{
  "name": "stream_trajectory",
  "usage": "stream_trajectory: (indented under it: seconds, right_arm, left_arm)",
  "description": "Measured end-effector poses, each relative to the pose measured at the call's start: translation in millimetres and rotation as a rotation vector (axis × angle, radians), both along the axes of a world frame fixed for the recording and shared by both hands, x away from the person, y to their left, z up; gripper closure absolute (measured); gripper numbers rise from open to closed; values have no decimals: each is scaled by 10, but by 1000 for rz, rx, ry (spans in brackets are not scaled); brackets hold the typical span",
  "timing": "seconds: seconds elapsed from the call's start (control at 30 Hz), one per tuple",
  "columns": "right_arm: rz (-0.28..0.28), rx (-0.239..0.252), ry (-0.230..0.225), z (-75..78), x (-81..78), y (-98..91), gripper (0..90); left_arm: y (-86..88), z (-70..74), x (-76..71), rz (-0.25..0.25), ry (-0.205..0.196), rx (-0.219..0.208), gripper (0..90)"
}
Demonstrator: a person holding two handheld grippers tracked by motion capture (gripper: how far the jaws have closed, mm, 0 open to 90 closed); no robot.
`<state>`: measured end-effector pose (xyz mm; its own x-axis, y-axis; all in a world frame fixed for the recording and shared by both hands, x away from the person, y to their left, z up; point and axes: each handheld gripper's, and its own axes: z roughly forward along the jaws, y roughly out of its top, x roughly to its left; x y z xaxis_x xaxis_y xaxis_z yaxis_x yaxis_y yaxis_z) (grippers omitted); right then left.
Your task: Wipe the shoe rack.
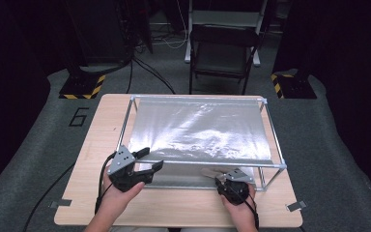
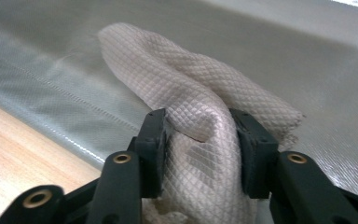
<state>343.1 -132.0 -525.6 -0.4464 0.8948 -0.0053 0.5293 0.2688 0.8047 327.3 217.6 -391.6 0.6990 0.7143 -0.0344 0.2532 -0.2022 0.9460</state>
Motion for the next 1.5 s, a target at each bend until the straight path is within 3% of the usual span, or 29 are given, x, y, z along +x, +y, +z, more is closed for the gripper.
stream_trajectory:
  seconds: [0.03, 0.07, 0.1, 0.17, 0.23, 0.3, 0.4, 0.5, 0.53, 0.6, 0.63, 0.67, 0.73, 0.8, 0.83, 0.87, 0.93, 0.97, 1.1, 1.13, 1.17, 1.27, 1.3, 1.43, 1.5]
  right_arm:
    - [0, 0, 0, 0, 0, 0, 589]
    - [-62, 17, 24, 9, -9, -93, 591]
    - [-62, 17, 24, 9, -9, -93, 591]
    - [-113, -11, 15, 12, -10, -263, 595]
    - [-142, 14, 18, 12, -19, -280, 595]
    - [-131, -1, 16, 9, -9, -292, 591]
    - [-71, 61, 39, 12, -13, -118, 588]
    - [-5, 81, 34, 3, -13, 65, 585]
    - [13, 22, 11, 5, -5, 81, 590]
    - [14, -5, 0, 3, -4, 80, 595]
    - [10, 6, 4, 4, -2, 54, 597]
    - [-42, 23, 19, 15, -8, -18, 600]
    - [-53, 6, 8, 11, 7, -63, 602]
    - [-94, 76, 35, 18, -2, -119, 603]
    - [-94, 76, 35, 18, -2, -119, 603]
    - [-71, 34, 27, 9, 17, -81, 601]
    - [-47, 40, 47, 18, 22, 29, 600]
    - [-19, 23, 35, 27, 35, 68, 601]
    - [28, 35, 48, 19, 25, 261, 596]
    - [54, 8, 24, 12, 60, 332, 596]
    - [52, 54, 63, 10, 62, 410, 596]
    - [84, 37, 26, 5, 116, 535, 595]
    - [92, 38, 49, 14, 125, 567, 595]
    - [97, 56, 56, 12, 150, 668, 595]
    - [115, 35, 48, 15, 163, 688, 595]
  left_arm:
    - [0, 0, 0, 0, 0, 0, 334]
    - [2, 0, 3, -1, -1, 0, 335]
    - [2, 0, 3, -1, -1, 0, 334]
    - [2, 0, 5, 0, -1, 0, 335]
    - [2, 0, 8, 2, -4, 1, 334]
    - [-3, 1, 2, 0, 1, 1, 334]
    - [-6, 1, 1, 1, 1, 0, 333]
    - [-4, 1, 1, 1, 1, 1, 333]
    - [-3, 2, 1, 1, 1, 1, 333]
    - [-2, 1, 0, 1, 0, 1, 333]
    - [-2, 1, -1, 1, 0, 0, 333]
    - [-1, 0, 1, 2, -2, 0, 334]
    - [-4, 0, 3, 3, -4, 0, 334]
    - [-8, -2, 5, 5, -7, 0, 333]
    - [-8, -2, 5, 5, -7, 0, 334]
    - [-6, 2, 8, 1, -4, 3, 334]
    - [-11, 5, 10, 3, -3, 6, 333]
    - [-11, 5, 10, 3, -3, 6, 333]
    - [-16, 6, 13, 4, -5, 9, 333]
    - [-14, 5, 14, 3, -6, 9, 333]
    - [-16, 5, 15, 3, -7, 9, 333]
    - [-14, 6, 21, 1, -10, 12, 334]
    - [-12, 6, 20, 0, -9, 13, 333]
    - [-10, 5, 20, -1, -11, 13, 334]
    - [-9, 5, 23, -2, -10, 12, 334]
